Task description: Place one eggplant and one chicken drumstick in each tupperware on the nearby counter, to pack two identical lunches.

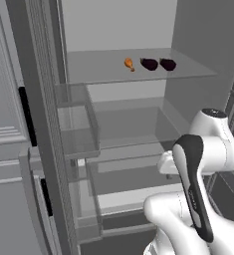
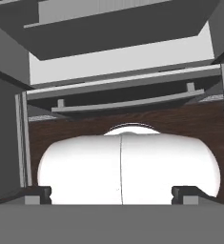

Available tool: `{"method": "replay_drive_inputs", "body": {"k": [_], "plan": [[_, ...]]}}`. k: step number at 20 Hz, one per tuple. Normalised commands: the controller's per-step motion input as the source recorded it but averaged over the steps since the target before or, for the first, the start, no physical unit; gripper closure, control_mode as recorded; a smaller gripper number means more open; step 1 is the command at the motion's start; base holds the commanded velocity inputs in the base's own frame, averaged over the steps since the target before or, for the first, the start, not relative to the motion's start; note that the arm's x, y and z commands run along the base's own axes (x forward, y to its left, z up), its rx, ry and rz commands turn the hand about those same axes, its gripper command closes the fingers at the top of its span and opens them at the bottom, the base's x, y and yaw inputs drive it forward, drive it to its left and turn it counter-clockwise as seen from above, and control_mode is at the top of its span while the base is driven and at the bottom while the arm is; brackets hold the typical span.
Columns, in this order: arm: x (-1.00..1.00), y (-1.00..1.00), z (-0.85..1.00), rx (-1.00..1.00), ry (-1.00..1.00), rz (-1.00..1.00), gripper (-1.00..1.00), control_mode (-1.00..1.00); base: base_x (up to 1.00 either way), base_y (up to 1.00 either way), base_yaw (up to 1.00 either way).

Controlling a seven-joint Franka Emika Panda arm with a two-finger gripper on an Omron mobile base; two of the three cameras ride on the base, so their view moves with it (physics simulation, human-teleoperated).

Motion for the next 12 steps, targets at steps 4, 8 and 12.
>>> {"method": "replay_drive_inputs", "body": {"k": [4, 8, 12], "plan": [[0.00, 0.00, 0.00, 0.00, 0.00, 0.00, -1.00, 1.00, 0.31, -0.09, -0.13], [0.00, 0.00, 0.00, 0.00, 0.00, 0.00, -1.00, 1.00, 0.00, 0.00, -0.01], [-0.14, 0.03, 0.20, -0.08, -0.17, 0.00, -1.00, -1.00, -0.01, 0.00, 0.00]]}}
